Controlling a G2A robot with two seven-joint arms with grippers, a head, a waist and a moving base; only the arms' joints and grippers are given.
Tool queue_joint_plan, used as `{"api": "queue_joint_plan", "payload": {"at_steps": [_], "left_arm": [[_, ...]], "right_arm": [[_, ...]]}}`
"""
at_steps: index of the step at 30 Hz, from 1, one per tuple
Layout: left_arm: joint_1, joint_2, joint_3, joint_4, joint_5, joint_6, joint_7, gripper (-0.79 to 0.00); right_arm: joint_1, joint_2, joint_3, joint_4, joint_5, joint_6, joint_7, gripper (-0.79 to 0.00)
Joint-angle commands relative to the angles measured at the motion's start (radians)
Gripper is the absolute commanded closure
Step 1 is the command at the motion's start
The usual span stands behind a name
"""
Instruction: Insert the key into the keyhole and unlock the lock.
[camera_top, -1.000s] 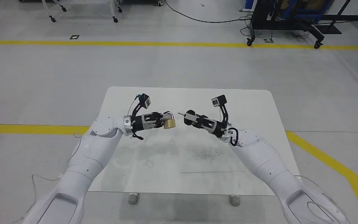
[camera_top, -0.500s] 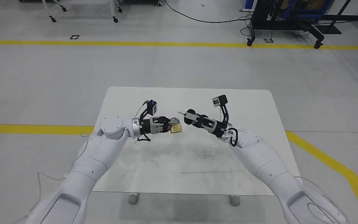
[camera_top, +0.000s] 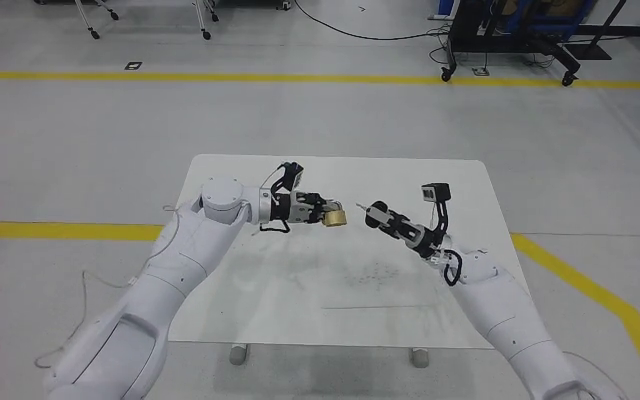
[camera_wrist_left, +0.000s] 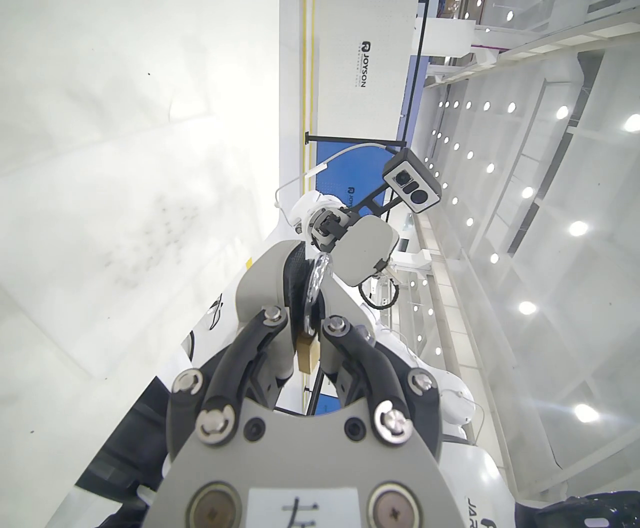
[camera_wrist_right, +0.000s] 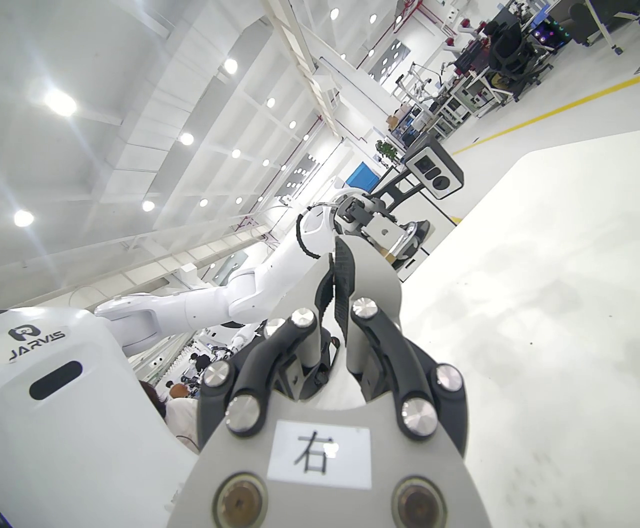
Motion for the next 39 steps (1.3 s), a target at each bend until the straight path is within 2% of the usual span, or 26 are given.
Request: {"api": "queue_joint_plan", "payload": {"at_steps": [1,5,7,10,11,13,16,17,19,24,28,34,39], "left_arm": [[0.000,0.000,0.000,0.000,0.000,0.000,0.000,0.000],[0.000,0.000,0.000,0.000,0.000,0.000,0.000,0.000],[0.028,-0.001,-0.007,0.026,-0.024,0.022,0.043,0.000],[0.033,-0.006,-0.029,0.107,-0.102,0.081,0.035,0.000],[0.017,-0.009,-0.014,0.087,-0.075,0.084,0.011,0.000],[0.010,-0.015,-0.029,0.102,-0.179,0.159,-0.125,0.000],[-0.037,-0.027,-0.015,0.172,-0.229,0.358,-0.228,0.000],[-0.043,-0.032,-0.014,0.200,-0.256,0.404,-0.250,0.000],[-0.052,-0.042,0.004,0.248,-0.269,0.449,-0.227,0.000],[-0.070,-0.061,0.055,0.283,-0.296,0.449,-0.227,0.000],[-0.084,-0.070,0.083,0.305,-0.300,0.440,-0.236,0.000],[-0.101,-0.084,0.102,0.339,-0.285,0.441,-0.223,0.000],[-0.107,-0.095,0.107,0.370,-0.271,0.460,-0.181,0.000]], "right_arm": [[0.000,0.000,0.000,0.000,0.000,0.000,0.000,0.000],[0.000,0.000,0.000,0.000,0.000,0.000,0.000,0.000],[-0.001,-0.001,-0.001,-0.008,-0.012,0.013,-0.017,0.000],[0.021,-0.003,0.025,-0.021,-0.171,0.020,-0.130,0.000],[0.018,-0.002,0.036,-0.046,-0.209,-0.004,-0.155,0.000],[0.018,0.010,0.095,-0.092,-0.394,-0.023,-0.192,0.000],[-0.024,0.031,0.195,-0.253,-0.707,-0.005,-0.238,0.000],[-0.049,0.037,0.231,-0.323,-0.823,0.013,-0.255,0.000],[-0.118,0.046,0.291,-0.470,-1.032,0.050,-0.311,0.000],[-0.227,0.056,0.322,-0.704,-1.387,0.100,-0.334,0.000],[-0.222,0.064,0.285,-0.819,-1.605,0.085,-0.241,0.000],[-0.187,0.066,0.200,-0.936,-1.799,0.102,-0.120,0.000],[-0.153,0.066,0.148,-0.954,-1.862,0.092,-0.079,0.000]]}}
